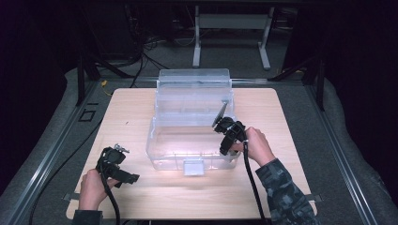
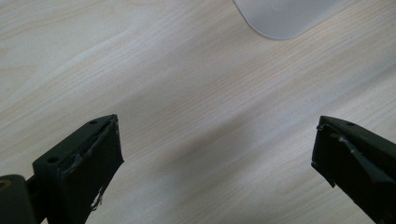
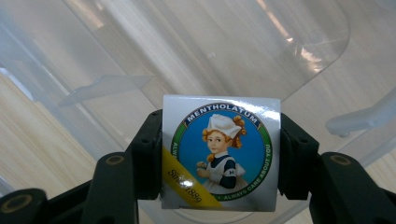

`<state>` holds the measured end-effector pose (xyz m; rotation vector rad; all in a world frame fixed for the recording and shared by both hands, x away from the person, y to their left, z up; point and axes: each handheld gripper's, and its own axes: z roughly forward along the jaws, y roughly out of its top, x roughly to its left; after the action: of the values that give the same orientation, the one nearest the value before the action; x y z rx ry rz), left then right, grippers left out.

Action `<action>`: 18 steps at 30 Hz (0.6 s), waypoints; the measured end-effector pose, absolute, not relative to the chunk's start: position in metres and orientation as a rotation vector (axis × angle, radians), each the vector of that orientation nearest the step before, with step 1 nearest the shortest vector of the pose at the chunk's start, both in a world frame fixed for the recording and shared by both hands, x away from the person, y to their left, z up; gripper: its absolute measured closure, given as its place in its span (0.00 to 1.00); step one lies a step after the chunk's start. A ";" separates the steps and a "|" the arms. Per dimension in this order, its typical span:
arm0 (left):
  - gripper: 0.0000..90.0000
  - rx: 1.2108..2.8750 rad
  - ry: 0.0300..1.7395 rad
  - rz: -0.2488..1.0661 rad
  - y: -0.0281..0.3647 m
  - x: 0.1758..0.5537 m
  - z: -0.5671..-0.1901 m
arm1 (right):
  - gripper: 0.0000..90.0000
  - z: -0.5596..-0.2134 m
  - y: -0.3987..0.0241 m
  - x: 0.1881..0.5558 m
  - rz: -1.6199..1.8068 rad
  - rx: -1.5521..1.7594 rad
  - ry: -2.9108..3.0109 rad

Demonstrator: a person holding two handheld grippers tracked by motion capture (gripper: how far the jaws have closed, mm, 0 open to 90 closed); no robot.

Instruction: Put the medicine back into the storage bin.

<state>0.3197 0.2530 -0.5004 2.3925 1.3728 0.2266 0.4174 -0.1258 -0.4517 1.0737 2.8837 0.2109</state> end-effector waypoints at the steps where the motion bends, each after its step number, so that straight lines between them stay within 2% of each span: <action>1: 0.02 2.389 1.378 0.227 0.253 0.320 -0.500 | 0.50 -0.452 -0.126 0.417 0.213 1.077 2.885; 18: 0.02 2.390 1.374 0.229 0.253 0.320 -0.500 | 0.50 -0.457 -0.123 0.419 0.168 1.066 2.890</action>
<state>0.3198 0.2529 -0.5004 2.3903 1.3740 0.2288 0.4185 -0.1230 -0.4571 1.0661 2.8905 0.1683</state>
